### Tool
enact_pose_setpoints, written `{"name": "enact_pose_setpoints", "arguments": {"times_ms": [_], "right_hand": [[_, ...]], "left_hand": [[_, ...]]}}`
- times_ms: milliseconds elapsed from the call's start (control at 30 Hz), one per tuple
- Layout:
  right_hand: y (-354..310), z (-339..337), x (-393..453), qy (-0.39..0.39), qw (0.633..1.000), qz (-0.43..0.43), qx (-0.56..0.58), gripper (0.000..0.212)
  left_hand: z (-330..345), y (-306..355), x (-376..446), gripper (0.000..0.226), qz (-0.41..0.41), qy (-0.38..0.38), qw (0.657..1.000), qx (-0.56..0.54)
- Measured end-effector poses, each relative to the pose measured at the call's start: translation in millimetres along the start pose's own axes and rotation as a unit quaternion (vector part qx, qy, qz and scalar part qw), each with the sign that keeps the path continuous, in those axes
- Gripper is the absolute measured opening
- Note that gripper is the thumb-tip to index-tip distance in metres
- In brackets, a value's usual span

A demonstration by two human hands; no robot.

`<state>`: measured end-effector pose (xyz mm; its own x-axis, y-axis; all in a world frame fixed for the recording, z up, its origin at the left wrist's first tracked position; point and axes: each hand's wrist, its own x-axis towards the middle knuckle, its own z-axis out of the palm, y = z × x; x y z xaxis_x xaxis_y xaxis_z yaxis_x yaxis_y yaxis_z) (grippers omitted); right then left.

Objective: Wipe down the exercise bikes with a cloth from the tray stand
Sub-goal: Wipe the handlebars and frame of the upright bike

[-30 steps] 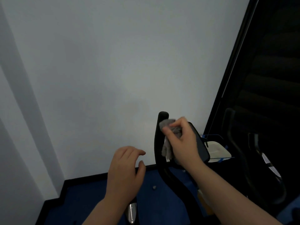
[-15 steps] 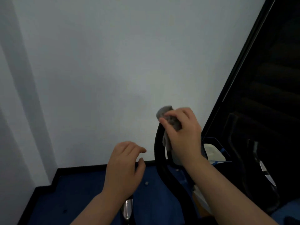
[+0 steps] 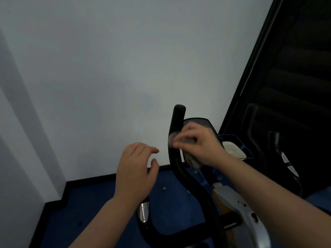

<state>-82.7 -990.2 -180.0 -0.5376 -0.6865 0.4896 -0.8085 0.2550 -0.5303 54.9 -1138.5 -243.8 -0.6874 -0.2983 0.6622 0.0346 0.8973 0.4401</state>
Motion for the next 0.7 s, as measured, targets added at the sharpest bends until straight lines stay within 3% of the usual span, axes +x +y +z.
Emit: {"name": "enact_pose_setpoints", "arguments": {"times_ms": [100, 167, 233, 400, 500, 533, 567, 667, 700], "right_hand": [[-9, 20, 2, 0.094, 0.994, -0.015, -0.061, 0.013], [-7, 37, -14, 0.085, 0.992, -0.031, -0.086, 0.013], [2, 37, -32, 0.058, 0.997, -0.025, -0.038, 0.012], [6, 12, -59, -0.092, 0.994, -0.019, 0.046, 0.011], [9, -19, -53, -0.239, 0.967, 0.029, 0.088, 0.011], [11, -28, -47, -0.246, 0.961, 0.051, 0.114, 0.011], [11, -33, -38, -0.205, 0.965, 0.072, 0.144, 0.011], [0, -13, -9, 0.045, 0.972, 0.102, 0.205, 0.008], [-7, 1, -4, 0.096, 0.966, 0.103, 0.215, 0.007]], "left_hand": [[1, 1, 0, 0.021, 0.002, 0.004, 1.0, 0.009], [1, 0, 0, 0.022, 0.006, -0.001, 1.0, 0.021], [1, -1, 0, 0.022, 0.007, -0.006, 1.0, 0.028], [0, 0, 1, 0.021, 0.001, -0.01, 1.0, 0.023], [-1, 0, 0, 0.021, -0.011, -0.014, 1.0, 0.015], [-1, 0, 0, 0.02, -0.01, -0.012, 1.0, 0.014], [-1, 1, 0, 0.02, -0.009, -0.011, 1.0, 0.014], [-1, 2, 1, 0.021, -0.007, -0.009, 1.0, 0.021], [0, 3, 1, 0.021, -0.011, -0.006, 1.0, 0.022]]}}
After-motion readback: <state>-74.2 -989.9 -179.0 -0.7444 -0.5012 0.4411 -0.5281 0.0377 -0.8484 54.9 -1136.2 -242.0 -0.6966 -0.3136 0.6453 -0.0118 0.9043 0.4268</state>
